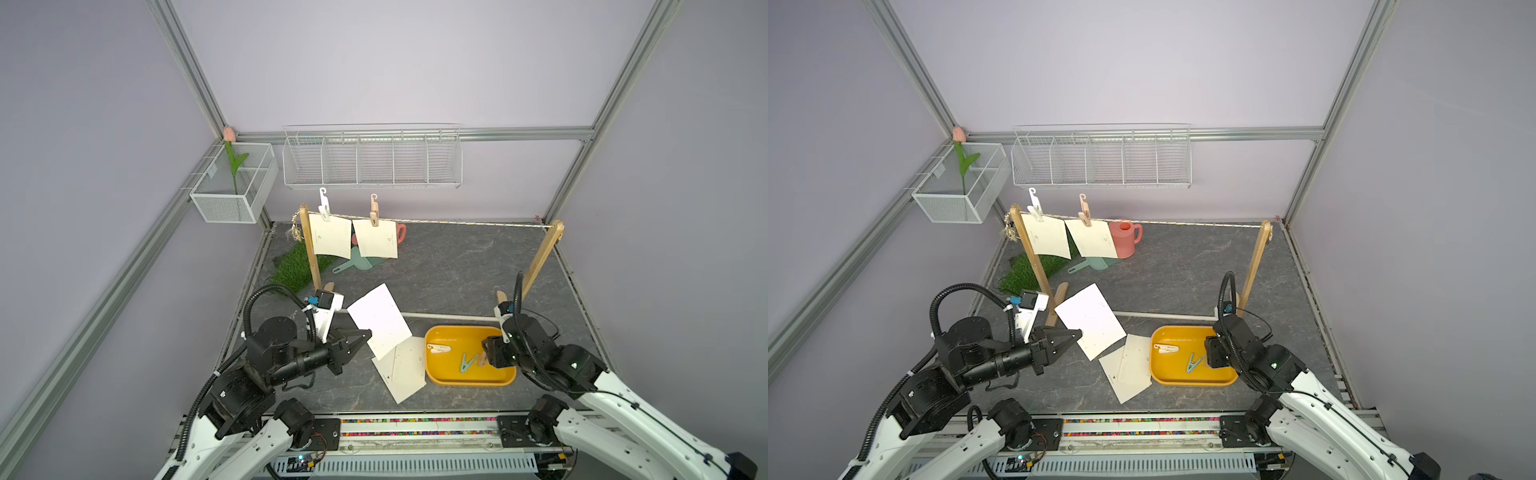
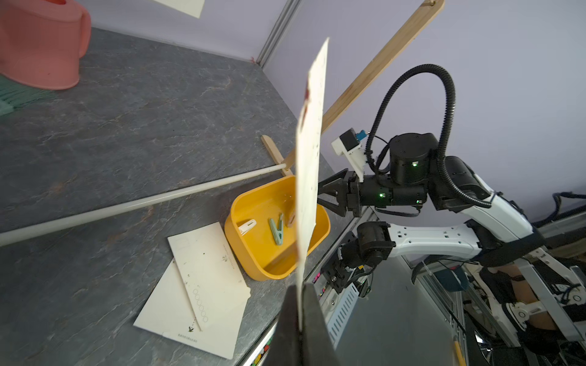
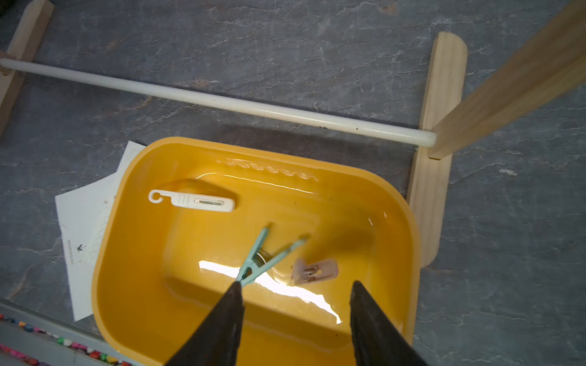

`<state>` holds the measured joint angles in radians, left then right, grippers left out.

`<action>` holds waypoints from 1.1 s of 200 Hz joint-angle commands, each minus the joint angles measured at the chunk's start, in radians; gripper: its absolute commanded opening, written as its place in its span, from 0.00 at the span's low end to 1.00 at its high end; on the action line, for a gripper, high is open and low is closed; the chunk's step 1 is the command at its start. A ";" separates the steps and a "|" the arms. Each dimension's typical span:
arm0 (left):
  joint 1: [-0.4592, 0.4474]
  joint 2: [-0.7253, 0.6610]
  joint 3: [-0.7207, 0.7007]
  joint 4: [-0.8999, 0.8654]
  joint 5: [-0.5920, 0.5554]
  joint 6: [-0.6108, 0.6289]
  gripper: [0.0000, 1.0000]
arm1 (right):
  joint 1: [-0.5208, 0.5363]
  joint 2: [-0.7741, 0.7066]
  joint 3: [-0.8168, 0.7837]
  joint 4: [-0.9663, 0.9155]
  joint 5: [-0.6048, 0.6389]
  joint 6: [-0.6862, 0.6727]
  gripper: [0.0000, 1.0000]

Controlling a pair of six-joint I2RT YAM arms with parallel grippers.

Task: Remove the postcards from the strings
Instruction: Place the clamp in the storage box, then place the postcard at the center of the board.

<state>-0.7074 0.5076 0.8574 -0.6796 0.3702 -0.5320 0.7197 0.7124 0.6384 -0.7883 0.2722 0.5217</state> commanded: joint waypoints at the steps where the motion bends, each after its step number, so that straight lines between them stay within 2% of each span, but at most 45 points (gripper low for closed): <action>1: -0.003 -0.002 0.054 -0.111 -0.131 -0.064 0.00 | -0.008 0.004 0.001 -0.009 0.038 0.012 0.61; 24: -0.003 0.013 0.073 -0.164 -0.216 -0.169 0.00 | -0.019 -0.016 0.008 0.012 0.040 -0.004 0.67; 44: -0.003 0.032 0.063 -0.191 -0.283 -0.322 0.00 | -0.020 -0.041 0.029 0.064 0.033 -0.023 0.74; 86: -0.003 0.013 -0.037 -0.156 -0.349 -0.677 0.00 | -0.022 -0.013 0.056 0.274 -0.110 -0.155 0.82; 135: -0.003 -0.110 -0.205 -0.107 -0.486 -1.024 0.00 | -0.022 0.077 0.077 0.179 -0.061 -0.129 0.83; 172: -0.003 -0.132 -0.365 0.028 -0.491 -1.160 0.00 | -0.026 0.056 0.051 0.294 -0.003 -0.202 0.83; 202: -0.003 -0.090 -0.350 0.026 -0.500 -1.171 0.00 | -0.026 0.115 0.123 0.290 0.015 -0.142 0.84; 220: -0.003 -0.091 -0.392 0.061 -0.472 -1.209 0.00 | -0.023 0.142 0.120 0.333 0.018 -0.079 0.84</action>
<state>-0.7074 0.4160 0.4866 -0.6792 -0.0971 -1.6455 0.6998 0.8265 0.7380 -0.5228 0.2657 0.3752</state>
